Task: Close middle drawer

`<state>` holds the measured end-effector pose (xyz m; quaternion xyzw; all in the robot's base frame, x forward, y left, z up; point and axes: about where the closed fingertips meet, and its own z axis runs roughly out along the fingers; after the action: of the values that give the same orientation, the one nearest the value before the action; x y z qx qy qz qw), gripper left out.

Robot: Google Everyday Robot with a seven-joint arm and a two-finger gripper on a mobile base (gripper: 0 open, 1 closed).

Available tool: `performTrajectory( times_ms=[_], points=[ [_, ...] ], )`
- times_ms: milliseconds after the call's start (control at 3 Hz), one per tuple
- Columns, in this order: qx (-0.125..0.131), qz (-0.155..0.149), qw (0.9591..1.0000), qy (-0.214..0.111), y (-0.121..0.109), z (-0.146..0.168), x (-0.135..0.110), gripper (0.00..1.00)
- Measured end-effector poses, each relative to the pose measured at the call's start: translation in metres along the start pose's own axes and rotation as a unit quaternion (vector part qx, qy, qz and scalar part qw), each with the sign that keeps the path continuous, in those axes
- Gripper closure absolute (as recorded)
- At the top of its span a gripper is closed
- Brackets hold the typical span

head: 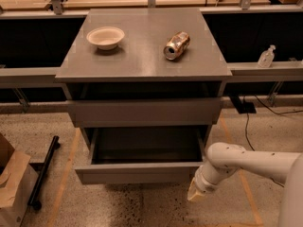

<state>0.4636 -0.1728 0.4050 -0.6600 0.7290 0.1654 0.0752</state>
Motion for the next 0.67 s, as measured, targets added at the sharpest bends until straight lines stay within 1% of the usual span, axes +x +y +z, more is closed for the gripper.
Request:
performTrajectory(
  times_ms=[333, 667],
  points=[
    [0.049, -0.025, 0.9985, 0.001, -0.042, -0.011, -0.003, 1.0],
    [0.1, -0.054, 0.9935, -0.007, -0.093, -0.023, -0.005, 1.0]
  ],
)
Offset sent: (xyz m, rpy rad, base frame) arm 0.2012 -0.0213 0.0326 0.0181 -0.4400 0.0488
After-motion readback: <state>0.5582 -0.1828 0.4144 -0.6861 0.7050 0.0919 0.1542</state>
